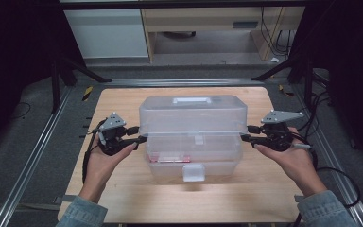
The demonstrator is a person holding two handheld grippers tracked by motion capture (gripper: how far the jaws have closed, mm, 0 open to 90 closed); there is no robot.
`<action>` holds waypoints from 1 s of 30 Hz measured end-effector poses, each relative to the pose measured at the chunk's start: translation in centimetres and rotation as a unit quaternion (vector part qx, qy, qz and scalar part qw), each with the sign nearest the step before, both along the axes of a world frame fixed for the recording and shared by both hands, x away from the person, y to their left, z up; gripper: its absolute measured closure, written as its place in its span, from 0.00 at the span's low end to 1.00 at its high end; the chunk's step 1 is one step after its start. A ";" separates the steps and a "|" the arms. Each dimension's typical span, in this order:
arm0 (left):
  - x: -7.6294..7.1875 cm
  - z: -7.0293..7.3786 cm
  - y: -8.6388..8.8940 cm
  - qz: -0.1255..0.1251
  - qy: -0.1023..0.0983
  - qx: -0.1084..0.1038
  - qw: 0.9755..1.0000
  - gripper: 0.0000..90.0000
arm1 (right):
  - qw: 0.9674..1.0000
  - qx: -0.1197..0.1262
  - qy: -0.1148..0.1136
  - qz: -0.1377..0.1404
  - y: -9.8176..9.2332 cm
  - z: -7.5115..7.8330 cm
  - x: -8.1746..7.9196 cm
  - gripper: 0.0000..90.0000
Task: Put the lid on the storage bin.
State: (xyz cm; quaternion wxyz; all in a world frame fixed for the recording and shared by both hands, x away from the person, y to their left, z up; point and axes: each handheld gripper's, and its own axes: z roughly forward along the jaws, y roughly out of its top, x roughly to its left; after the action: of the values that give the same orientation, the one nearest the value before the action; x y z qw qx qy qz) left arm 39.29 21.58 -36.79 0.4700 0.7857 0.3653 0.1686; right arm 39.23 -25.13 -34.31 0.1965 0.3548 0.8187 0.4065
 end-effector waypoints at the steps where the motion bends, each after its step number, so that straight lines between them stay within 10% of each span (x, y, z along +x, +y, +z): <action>1: -0.2 -0.1 0.1 0.000 0.000 0.002 1.000 0.56 | 1.000 0.004 -0.001 0.000 0.0 -0.1 0.0 0.64; 30: -1.9 -1.8 1.2 0.004 0.009 -0.030 0.999 0.61 | 1.000 0.013 0.009 0.003 -0.1 -1.7 -1.3 0.63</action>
State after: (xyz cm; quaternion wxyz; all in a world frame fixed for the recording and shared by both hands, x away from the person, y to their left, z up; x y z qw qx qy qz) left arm 37.34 22.75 -38.60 0.4897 0.7713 0.3770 0.1522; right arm 37.88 -25.25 -36.04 0.1831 0.3590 0.8158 0.4147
